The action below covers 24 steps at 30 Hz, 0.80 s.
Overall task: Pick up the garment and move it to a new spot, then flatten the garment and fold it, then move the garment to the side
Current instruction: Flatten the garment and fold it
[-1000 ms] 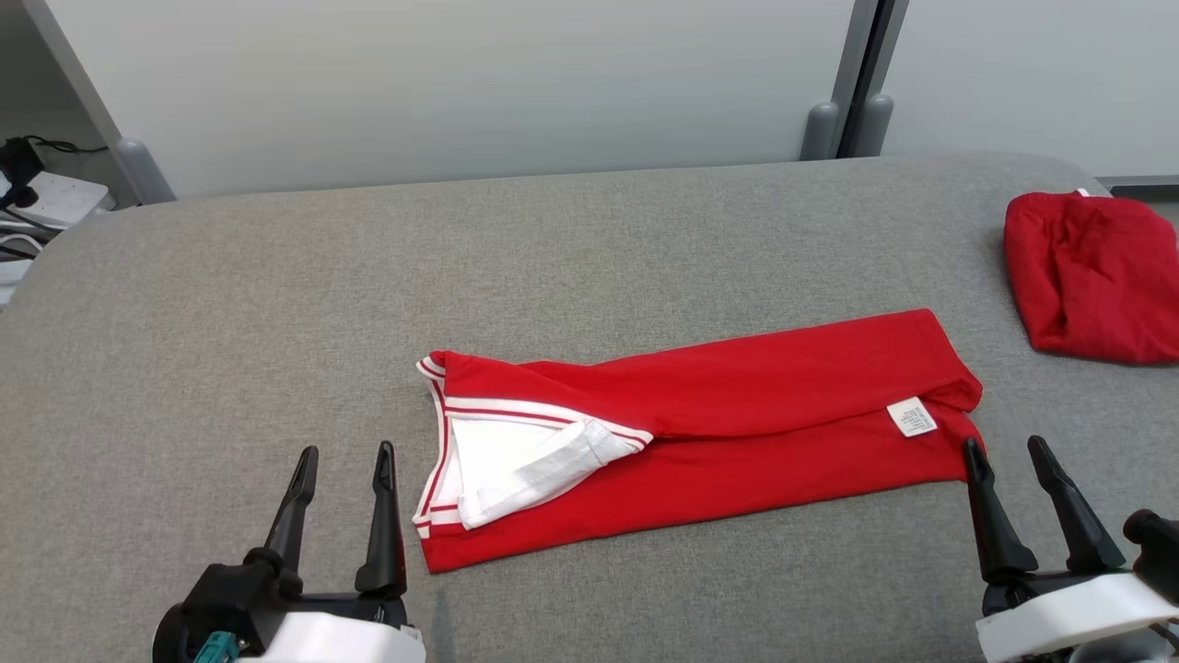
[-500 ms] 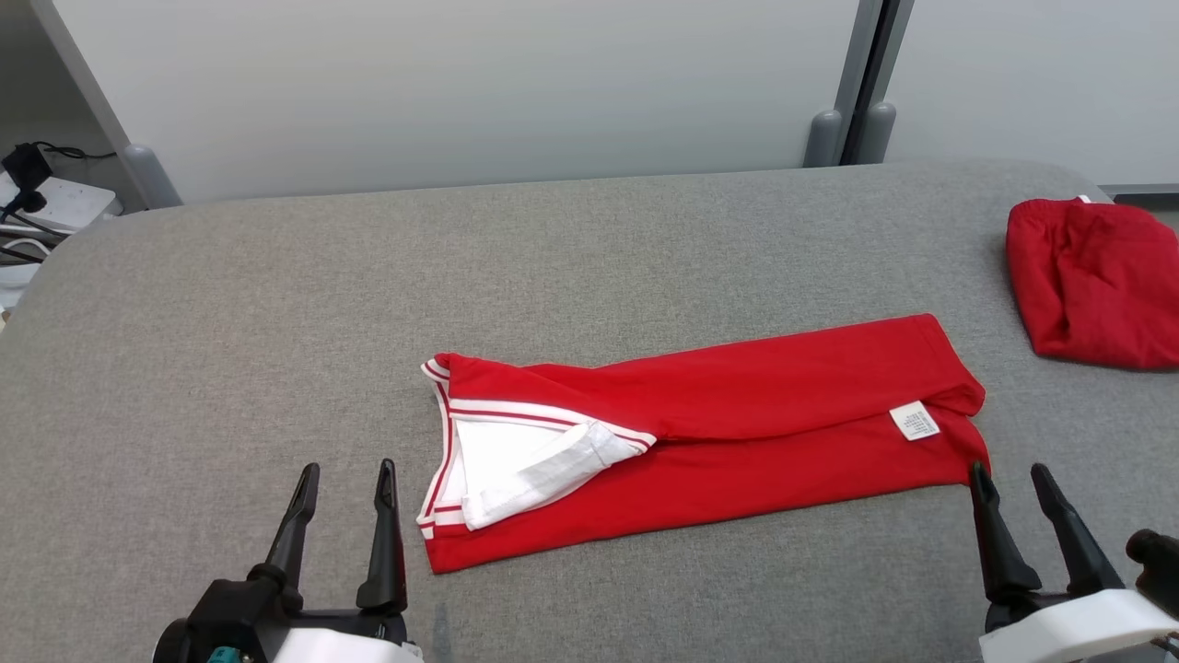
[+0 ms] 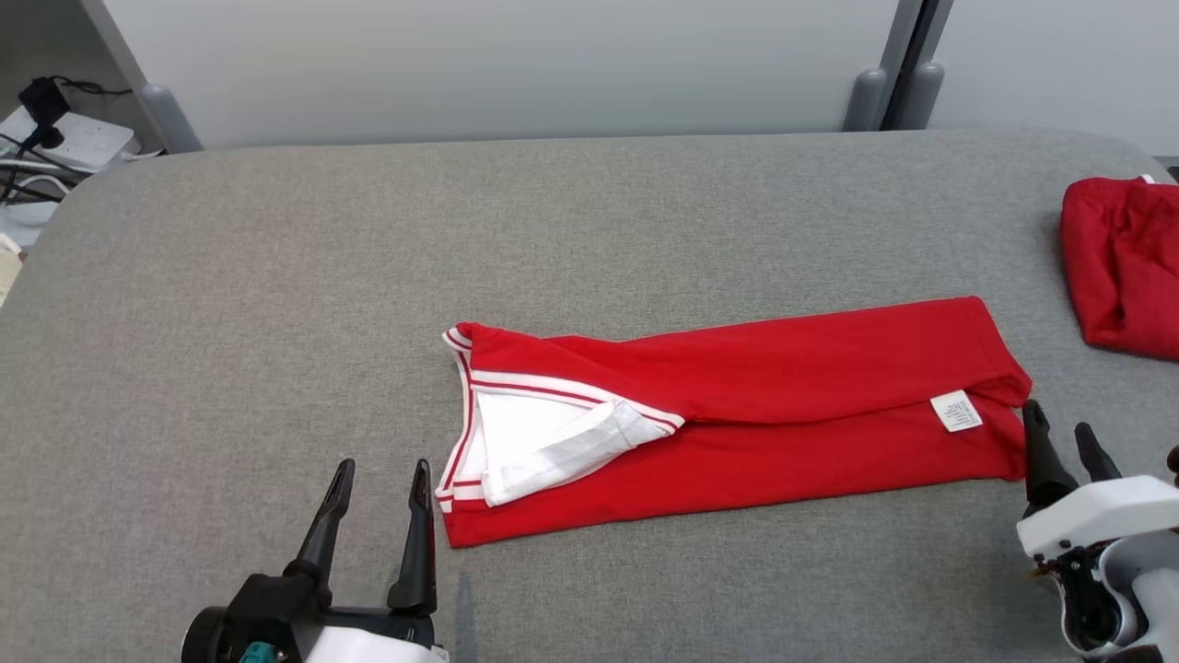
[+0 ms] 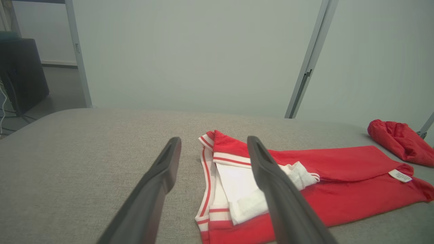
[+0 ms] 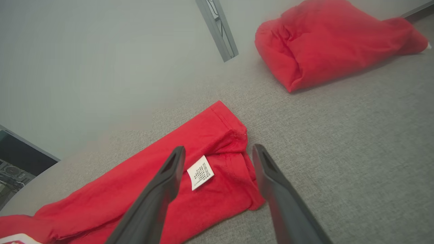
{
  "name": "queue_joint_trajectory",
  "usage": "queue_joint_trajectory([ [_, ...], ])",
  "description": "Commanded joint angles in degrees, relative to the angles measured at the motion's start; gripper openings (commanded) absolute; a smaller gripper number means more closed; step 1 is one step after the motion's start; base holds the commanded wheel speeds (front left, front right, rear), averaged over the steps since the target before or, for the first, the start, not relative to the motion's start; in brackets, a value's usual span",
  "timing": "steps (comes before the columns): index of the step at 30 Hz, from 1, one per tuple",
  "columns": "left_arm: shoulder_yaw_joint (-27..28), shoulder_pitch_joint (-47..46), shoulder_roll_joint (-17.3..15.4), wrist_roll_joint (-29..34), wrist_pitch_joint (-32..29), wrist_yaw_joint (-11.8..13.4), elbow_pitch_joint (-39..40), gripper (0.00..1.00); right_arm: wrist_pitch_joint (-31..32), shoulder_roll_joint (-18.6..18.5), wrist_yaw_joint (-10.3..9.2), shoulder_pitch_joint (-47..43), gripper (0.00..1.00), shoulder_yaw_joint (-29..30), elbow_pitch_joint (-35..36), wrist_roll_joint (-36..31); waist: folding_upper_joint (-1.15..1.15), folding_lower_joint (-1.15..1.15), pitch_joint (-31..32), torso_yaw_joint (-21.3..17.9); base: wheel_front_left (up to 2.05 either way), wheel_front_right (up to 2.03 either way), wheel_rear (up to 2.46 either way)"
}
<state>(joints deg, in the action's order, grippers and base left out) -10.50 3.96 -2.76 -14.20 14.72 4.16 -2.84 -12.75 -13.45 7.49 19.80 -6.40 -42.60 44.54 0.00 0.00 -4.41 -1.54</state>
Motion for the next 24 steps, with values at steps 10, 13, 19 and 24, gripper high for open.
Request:
queue_joint_trajectory([
  [10,0.58,-4.96,-0.12,0.47,0.28,0.45,1.13,1.0,2.79,-2.88,0.0,12.31,1.0,-3.09,-14.5,4.61,0.0,0.0,-4.09,3.38,0.0,0.0,0.0],
  [13,0.3,-5.44,-0.12,0.61,0.28,0.43,1.08,1.0,3.45,-3.11,0.0,13.8,1.0,-3.45,-16.69,5.38,0.0,0.0,-4.68,3.79,0.0,0.0,0.0],
  [19,-0.28,-6.48,-0.12,0.57,0.28,0.51,0.8,1.0,4.39,-3.33,0.0,17.53,1.0,-3.94,-22.57,7.08,0.0,0.0,-5.62,4.51,0.0,0.0,0.0],
  [24,-0.77,-7.1,-0.12,0.22,0.28,0.4,0.36,1.0,7.41,-2.28,0.0,19.48,1.0,-3.95,-27.4,9.82,0.0,0.0,-6.02,5.11,0.0,0.0,0.0],
])
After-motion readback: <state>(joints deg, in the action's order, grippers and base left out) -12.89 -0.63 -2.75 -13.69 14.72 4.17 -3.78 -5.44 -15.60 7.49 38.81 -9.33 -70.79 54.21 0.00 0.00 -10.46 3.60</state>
